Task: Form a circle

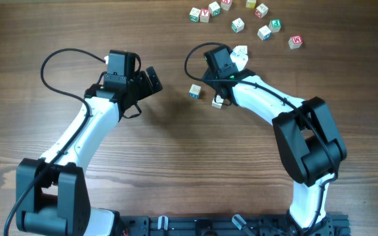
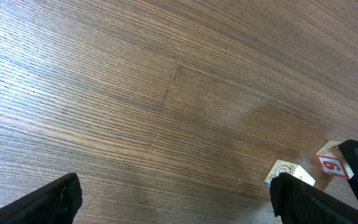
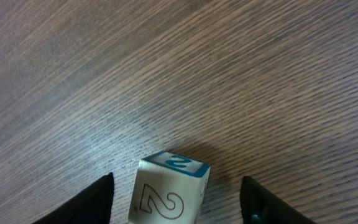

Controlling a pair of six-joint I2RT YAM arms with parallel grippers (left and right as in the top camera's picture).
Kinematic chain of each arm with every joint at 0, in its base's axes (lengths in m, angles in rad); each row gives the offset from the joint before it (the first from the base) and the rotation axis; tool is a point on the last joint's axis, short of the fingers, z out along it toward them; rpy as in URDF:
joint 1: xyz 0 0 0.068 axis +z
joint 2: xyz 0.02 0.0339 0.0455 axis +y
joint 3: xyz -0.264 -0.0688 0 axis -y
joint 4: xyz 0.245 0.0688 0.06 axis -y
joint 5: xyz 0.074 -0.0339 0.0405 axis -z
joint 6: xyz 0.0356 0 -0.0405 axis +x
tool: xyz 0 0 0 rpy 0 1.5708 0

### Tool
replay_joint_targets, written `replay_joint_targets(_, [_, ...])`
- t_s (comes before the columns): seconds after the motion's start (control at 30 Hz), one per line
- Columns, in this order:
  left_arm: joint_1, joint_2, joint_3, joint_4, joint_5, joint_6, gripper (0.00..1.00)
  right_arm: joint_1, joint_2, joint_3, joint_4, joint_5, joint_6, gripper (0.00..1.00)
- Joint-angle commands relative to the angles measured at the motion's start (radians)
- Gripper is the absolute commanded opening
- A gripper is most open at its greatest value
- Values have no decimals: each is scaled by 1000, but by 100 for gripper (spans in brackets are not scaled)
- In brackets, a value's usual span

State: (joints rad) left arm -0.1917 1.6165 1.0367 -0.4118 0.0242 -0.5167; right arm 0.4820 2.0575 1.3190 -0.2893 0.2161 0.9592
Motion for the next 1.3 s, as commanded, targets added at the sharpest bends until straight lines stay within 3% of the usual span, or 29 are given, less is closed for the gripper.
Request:
replay_joint_targets(0.0, [0,-19,-3,2,0,16,100,-2,21,10,17,42,35,61])
replay_joint_targets(0.1, [0,-19,-3,2,0,16,100,-2,30,10,16,26,31,60])
replay_joint_targets(0.3, [0,-19,-3,2,0,16,100,-2,67,10,-15,-23,-11,36])
replay_joint_targets(0.37, [0,-19,-3,2,0,16,100,-2,65,10,-13,-23,-66,34])
replay_joint_targets(0.43, [0,-19,-3,2,1,16,100,-2,61,10,-12,-35,-158,32])
replay_joint_targets(0.63, [0,-19,-3,2,1,16,100,-5,16,10,-22,-98,-714,28])
replay_joint_targets(0.73, [0,-19,-3,2,1,16,100,-5,10,10,-32,-106,-839,25])
replay_joint_targets(0.9, [0,-19,-3,2,1,16,100,-6,0,10,-77,-116,-882,24])
replay_joint_targets(1.1, [0,-19,-3,2,0,16,100,-6,-34,10,-126,-277,-986,24])
replay_joint_targets(1.27, [0,-19,-3,2,0,16,100,-17,-34,10,-161,-278,-986,23])
